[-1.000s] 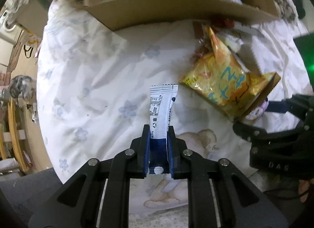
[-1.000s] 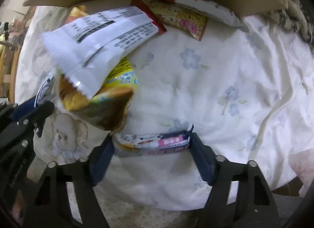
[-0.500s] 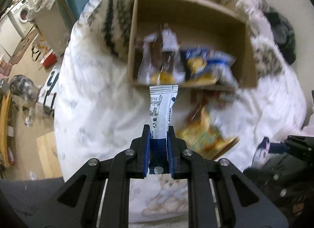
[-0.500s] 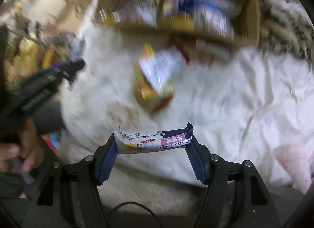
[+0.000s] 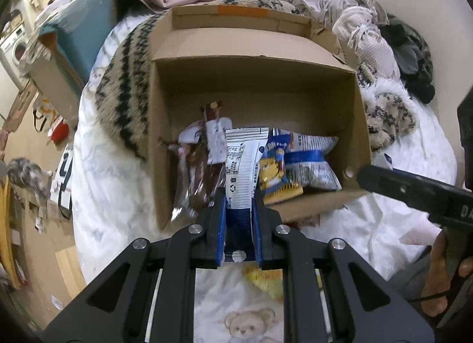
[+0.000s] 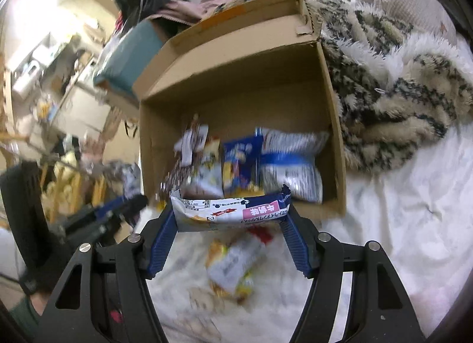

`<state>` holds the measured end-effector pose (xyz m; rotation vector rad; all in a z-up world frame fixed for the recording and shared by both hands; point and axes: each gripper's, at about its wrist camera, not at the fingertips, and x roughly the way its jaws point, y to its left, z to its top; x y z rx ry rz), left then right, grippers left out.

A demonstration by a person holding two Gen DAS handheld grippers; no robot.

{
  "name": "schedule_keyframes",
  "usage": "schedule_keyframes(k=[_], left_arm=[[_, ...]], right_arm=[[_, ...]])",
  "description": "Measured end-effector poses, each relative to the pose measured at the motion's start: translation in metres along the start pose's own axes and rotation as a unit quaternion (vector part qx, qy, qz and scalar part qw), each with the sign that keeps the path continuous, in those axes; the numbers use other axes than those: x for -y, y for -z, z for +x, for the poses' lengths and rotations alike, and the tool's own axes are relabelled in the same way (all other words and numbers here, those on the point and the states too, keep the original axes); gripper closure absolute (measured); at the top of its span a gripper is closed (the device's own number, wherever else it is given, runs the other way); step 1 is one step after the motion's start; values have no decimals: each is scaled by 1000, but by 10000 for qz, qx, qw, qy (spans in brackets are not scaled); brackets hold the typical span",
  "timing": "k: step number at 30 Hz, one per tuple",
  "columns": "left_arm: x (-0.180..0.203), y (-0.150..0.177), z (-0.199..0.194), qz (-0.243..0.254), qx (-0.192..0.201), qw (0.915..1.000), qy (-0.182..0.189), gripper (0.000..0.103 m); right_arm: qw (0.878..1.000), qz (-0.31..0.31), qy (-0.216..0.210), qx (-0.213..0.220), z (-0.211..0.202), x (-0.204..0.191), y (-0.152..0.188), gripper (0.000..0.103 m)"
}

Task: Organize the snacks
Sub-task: 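Carry both snacks over the box and release them inside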

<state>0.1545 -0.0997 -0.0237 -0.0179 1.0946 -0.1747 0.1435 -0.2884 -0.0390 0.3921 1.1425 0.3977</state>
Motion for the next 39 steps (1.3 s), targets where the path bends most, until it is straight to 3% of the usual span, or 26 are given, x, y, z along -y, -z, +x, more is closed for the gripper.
schedule_keyframes(k=[7, 17, 18, 20, 23, 25, 39], left_arm=[[17, -10, 31, 152, -186, 9997, -107, 90], [19, -14, 43, 91, -318, 9991, -274, 88], [19, -14, 43, 78, -331, 9990, -287, 86], [19, -14, 41, 60, -336, 9987, -366, 62], [20, -13, 32, 64, -192, 9988, -443, 31], [20, -14, 27, 72, -149, 9992, -372, 24], [2, 21, -6, -256, -135, 9990, -339, 22]], right_arm=[[9982, 591, -132, 6, 31, 31, -9, 33], [9961, 808, -355, 91, 30, 37, -13, 27], [9957, 833, -385, 105, 29, 37, -13, 25], [9953, 866, -400, 149, 27, 36, -13, 17], [9958, 812, -359, 230, 22, 34, -13, 17], [9959, 795, -354, 262, 20, 33, -14, 15], [9974, 632, -303, 192, 8, 29, -5, 15]])
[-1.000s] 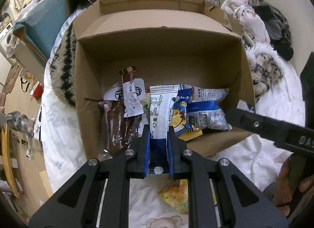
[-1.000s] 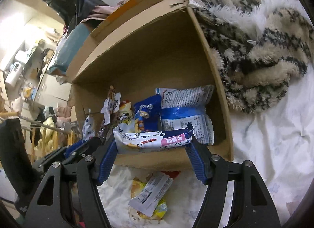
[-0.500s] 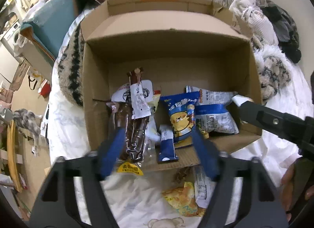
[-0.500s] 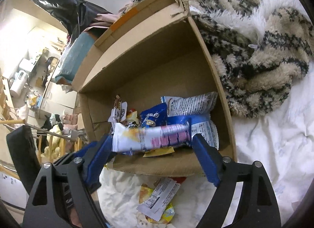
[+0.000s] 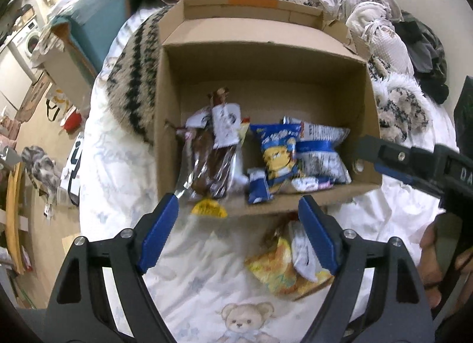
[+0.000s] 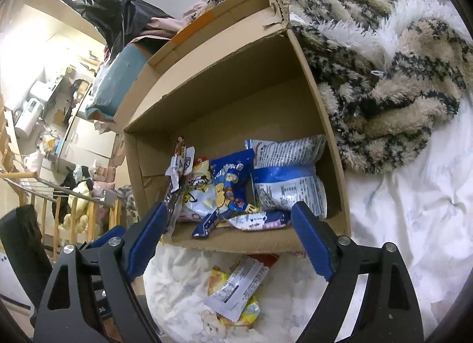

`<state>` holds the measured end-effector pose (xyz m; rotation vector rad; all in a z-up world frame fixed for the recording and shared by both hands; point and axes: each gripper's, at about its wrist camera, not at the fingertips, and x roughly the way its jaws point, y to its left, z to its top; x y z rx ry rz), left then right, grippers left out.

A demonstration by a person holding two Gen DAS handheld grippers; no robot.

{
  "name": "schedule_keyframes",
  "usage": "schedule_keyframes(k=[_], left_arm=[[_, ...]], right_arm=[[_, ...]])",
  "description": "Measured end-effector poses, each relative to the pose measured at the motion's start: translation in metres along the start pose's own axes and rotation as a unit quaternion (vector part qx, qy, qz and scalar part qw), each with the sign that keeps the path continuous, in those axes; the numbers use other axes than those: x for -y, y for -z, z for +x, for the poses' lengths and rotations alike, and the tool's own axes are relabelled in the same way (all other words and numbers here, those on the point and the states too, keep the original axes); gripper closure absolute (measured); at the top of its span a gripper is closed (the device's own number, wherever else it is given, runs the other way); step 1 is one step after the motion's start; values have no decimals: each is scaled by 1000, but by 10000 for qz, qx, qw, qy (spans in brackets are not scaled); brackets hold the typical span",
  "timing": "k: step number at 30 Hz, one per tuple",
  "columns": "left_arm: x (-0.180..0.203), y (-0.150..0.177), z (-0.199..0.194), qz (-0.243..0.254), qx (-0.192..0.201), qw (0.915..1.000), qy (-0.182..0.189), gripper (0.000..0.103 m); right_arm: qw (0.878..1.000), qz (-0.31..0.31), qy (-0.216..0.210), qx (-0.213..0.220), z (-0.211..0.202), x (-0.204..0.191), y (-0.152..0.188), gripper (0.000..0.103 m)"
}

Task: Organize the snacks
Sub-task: 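Carry both snacks over the box and release them inside, then grasp the yellow chip bag with left tool while right tool grasps white bar packet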

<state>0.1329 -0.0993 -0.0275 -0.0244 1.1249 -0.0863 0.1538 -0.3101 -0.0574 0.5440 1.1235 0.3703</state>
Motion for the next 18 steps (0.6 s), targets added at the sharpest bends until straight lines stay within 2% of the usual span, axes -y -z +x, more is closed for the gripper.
schedule_keyframes(k=[6, 9, 18], left_arm=[[-30, 29, -1, -415, -200, 9989, 95, 22], [-41, 43, 6, -615, -375, 9974, -26, 22], [-68, 64, 25, -1246, -695, 9897, -88, 22]], right_arm=[[9998, -25, 33, -174, -3, -3, 14, 15], [9995, -14, 15, -327, -1, -4, 24, 15], [9923, 269, 163, -1201, 35, 5, 54, 15]])
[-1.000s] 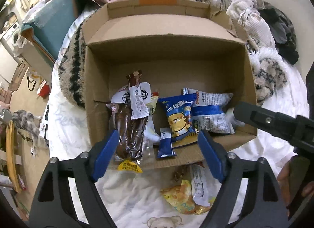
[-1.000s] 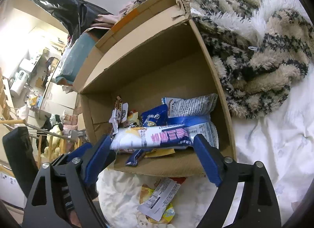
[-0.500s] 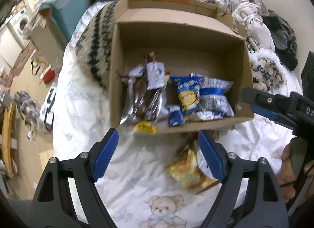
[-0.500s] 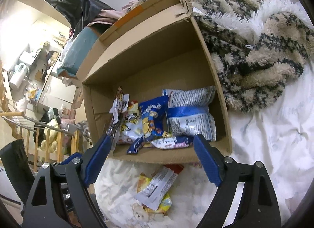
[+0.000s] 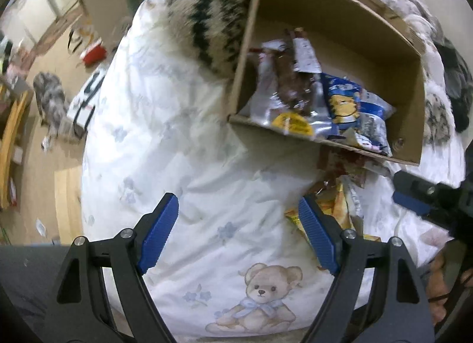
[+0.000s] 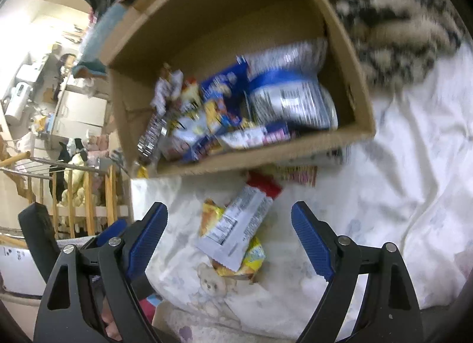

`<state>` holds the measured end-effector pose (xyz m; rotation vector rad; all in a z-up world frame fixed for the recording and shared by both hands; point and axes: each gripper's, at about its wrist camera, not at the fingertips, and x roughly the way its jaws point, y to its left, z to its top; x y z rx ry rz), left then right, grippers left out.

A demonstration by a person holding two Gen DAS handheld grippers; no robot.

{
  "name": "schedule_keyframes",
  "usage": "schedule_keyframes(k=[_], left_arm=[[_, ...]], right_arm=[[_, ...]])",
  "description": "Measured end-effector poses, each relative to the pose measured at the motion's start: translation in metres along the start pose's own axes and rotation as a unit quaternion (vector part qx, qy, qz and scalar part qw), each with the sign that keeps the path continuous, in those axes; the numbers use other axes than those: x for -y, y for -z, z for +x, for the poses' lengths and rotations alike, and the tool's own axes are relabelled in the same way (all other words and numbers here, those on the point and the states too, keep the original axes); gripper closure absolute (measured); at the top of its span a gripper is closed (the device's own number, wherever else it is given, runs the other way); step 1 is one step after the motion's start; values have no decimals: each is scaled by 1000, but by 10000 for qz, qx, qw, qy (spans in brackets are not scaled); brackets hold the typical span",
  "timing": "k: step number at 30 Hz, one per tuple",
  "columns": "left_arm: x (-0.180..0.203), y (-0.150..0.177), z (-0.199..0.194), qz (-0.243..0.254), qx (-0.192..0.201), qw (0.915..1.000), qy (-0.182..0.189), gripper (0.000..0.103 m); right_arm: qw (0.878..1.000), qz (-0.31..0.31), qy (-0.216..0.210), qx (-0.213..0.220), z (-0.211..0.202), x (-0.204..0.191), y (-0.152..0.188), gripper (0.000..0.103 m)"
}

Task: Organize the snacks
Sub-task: 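Grasp the yellow chip bag with left tool while right tool grasps white bar packet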

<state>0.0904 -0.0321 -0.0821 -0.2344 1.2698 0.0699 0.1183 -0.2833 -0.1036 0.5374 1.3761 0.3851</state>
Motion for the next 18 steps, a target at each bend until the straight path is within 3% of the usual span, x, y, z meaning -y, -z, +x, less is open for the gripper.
schedule_keyframes(k=[6, 8, 12, 13, 16, 18], left_arm=[[-3, -1, 2, -63, -47, 10000, 1, 22], [-2, -2, 1, -35, -23, 10000, 21, 22], [-3, 1, 4, -71, -89, 9999, 59, 22], [-3, 2, 5, -89, -129, 9998, 101, 22], [-1, 3, 10, -62, -220, 9997, 124, 22], [1, 3, 11, -40, -254, 9996, 145, 22]], right_arm=[[9983, 193, 88, -551, 39, 7, -4, 20], [9973, 236, 95, -696, 49, 10, -4, 31], [9954, 399, 34, -869, 63, 15, 2, 38], [9955, 369, 19, -869, 63, 14, 3, 49], [9965, 156, 127, -811, 60, 8, 4, 67], [9970, 70, 197, -742, 54, 8, 7, 69]])
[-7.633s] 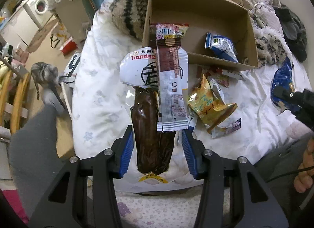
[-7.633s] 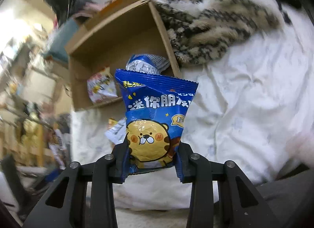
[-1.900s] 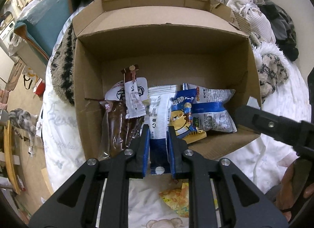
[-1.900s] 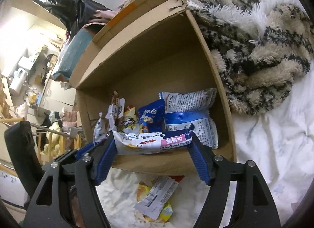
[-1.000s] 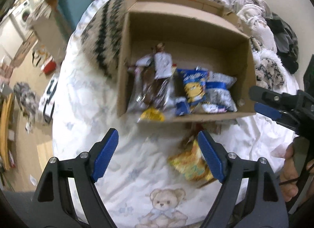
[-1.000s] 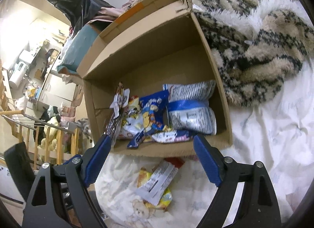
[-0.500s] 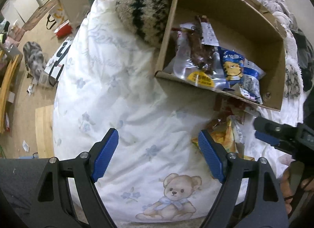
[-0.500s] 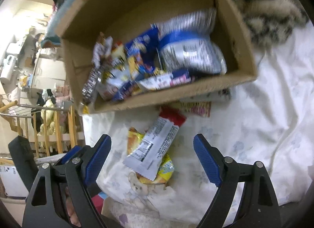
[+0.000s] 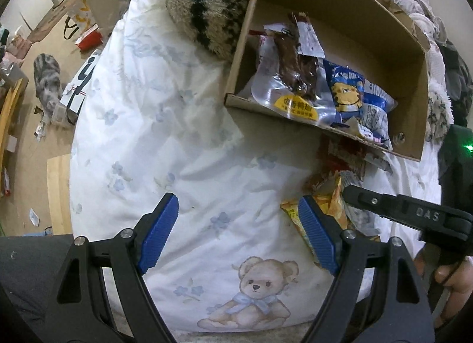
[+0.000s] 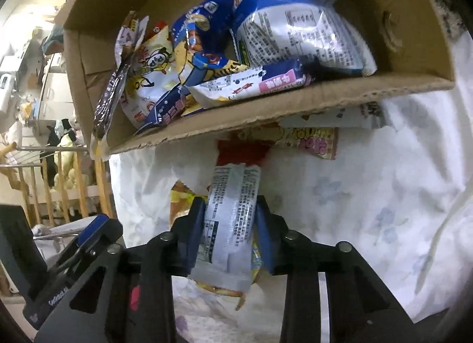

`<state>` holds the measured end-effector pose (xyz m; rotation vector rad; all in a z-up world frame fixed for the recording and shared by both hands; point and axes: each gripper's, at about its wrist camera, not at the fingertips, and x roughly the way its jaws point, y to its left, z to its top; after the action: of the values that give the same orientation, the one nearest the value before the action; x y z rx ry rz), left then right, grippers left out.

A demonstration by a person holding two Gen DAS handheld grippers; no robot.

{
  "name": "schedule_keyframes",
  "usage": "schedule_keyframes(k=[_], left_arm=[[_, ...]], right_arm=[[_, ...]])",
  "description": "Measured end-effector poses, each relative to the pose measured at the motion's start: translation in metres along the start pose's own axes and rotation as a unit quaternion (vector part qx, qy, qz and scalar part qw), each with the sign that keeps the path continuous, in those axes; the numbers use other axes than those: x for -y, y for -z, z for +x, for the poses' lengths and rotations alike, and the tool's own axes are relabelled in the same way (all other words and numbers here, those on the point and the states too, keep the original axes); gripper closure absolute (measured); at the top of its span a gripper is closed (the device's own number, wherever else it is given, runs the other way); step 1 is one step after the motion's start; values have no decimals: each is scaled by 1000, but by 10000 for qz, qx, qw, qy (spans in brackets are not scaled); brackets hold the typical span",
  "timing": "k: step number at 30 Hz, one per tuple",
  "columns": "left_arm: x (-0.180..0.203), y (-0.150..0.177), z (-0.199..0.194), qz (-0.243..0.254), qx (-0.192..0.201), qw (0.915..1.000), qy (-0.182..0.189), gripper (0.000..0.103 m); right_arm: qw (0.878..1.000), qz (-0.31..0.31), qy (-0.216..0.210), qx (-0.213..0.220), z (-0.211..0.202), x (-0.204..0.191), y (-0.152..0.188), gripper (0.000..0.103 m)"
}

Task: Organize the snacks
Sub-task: 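Grasp the yellow chip bag with left tool while right tool grasps white bar packet, then carry the yellow bag and white bar packet into the box and open both tools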

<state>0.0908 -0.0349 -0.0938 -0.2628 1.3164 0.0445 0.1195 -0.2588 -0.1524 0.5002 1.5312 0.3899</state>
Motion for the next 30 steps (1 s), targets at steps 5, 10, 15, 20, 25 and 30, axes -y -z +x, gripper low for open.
schedule_keyframes(k=[5, 10, 15, 20, 25, 30], left_arm=[[10, 6, 10, -26, -219, 9995, 206, 22], [41, 21, 29, -87, -689, 9951, 710, 22], [73, 31, 41, -305, -762, 9941, 706, 22], [94, 31, 63, -646, -779, 9934, 550, 22], [106, 29, 77, -671, -799, 9925, 643, 24], [116, 25, 84, -541, -913, 9916, 737, 48]], right_arm=[[9996, -101, 138, 246, -31, 0, 8, 70], [9956, -70, 131, 921, -80, 3, 24, 70], [9895, 186, -220, 1413, -106, 15, 35, 70], [9849, 440, -390, 1627, -117, 30, 35, 70], [9826, 620, -467, 1690, -121, 40, 36, 70], [9823, 641, -538, 1674, -120, 41, 34, 70]])
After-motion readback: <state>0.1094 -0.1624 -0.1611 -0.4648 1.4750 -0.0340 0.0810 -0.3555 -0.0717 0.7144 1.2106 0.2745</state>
